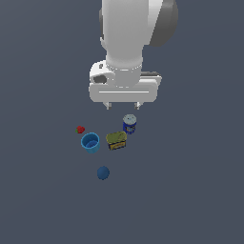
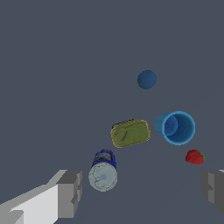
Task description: Pick up a designated object from a clutter of objects.
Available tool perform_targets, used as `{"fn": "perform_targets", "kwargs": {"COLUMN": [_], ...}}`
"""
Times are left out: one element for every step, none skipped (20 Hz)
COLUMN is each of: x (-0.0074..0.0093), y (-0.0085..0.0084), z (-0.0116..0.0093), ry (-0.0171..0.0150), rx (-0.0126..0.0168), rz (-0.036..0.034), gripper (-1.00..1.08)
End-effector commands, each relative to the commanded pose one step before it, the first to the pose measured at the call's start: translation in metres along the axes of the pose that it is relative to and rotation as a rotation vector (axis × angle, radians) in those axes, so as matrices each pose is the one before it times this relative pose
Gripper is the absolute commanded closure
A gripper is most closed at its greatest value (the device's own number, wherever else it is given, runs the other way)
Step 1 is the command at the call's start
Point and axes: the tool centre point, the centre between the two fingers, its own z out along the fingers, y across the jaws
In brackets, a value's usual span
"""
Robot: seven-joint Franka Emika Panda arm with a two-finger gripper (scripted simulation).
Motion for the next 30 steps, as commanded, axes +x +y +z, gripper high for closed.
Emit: {"fn": "perform_targets", "kwargs": {"x": [0.00000,-0.00019,-0.00052,-0.00085,-0.00117,-0.00143,-0.00122,-0.00086,-0.00050,-0.00015,0.00015,0.00016,-0.00007,-0.00028,-0.00036,-0.00043,-0.00052,-0.00062,-0.00073,-0.00087,-0.00103,-0.00119,-0.00136,-0.00155,-0.00177,-0.00201,-0.00227,-0.00255,-0.00285,-0.00318], "y": [0.00001,0.00042,0.00132,0.00215,0.00295,0.00364,0.00316,0.00225,0.00135,0.00048,-0.00030,-0.00072,-0.00031,-0.00010,-0.00031,-0.00046,-0.00061,-0.00072,-0.00084,-0.00095,-0.00100,-0.00108,-0.00119,-0.00127,-0.00132,-0.00139,-0.00144,-0.00148,-0.00149,-0.00149], "z": [0.00000,0.00041,0.00127,0.00205,0.00278,0.00340,0.00289,0.00200,0.00115,0.00036,-0.00028,-0.00044,0.00046,0.00100,0.00139,0.00167,0.00197,0.00229,0.00261,0.00295,0.00333,0.00366,0.00398,0.00430,0.00463,0.00496,0.00527,0.00558,0.00588,0.00617], "ry": [0.00000,-0.00108,-0.00325,-0.00529,-0.00722,-0.00887,-0.00763,-0.00539,-0.00322,-0.00111,0.00073,0.00164,0.00030,0.00006,0.00013,0.00038,0.00058,0.00076,0.00090,0.00098,0.00105,0.00113,0.00126,0.00140,0.00152,0.00164,0.00177,0.00189,0.00202,0.00214], "rx": [0.00000,0.00055,0.00170,0.00279,0.00387,0.00485,0.00427,0.00307,0.00185,0.00064,-0.00042,-0.00094,-0.00015,0.00001,-0.00002,-0.00014,-0.00024,-0.00031,-0.00036,-0.00037,-0.00037,-0.00037,-0.00039,-0.00041,-0.00040,-0.00039,-0.00037,-0.00034,-0.00030,-0.00024], "rz": [0.00000,0.00067,0.00204,0.00332,0.00454,0.00555,0.00473,0.00326,0.00184,0.00051,-0.00049,-0.00050,0.00115,0.00293,0.00378,0.00467,0.00557,0.00654,0.00747,0.00839,0.00953,0.01050,0.01144,0.01244,0.01348,0.01449,0.01554,0.01656,0.01761,0.01863], "gripper": [-0.92,-0.92,-0.92,-0.92,-0.92,-0.92,-0.92,-0.92,-0.92,-0.92,-0.92,-0.92,-0.92,-0.92,-0.92,-0.92,-0.92,-0.92,-0.92,-0.92,-0.92,-0.92,-0.92,-0.92,-0.92,-0.92,-0.92,-0.92,-0.92,-0.92]}}
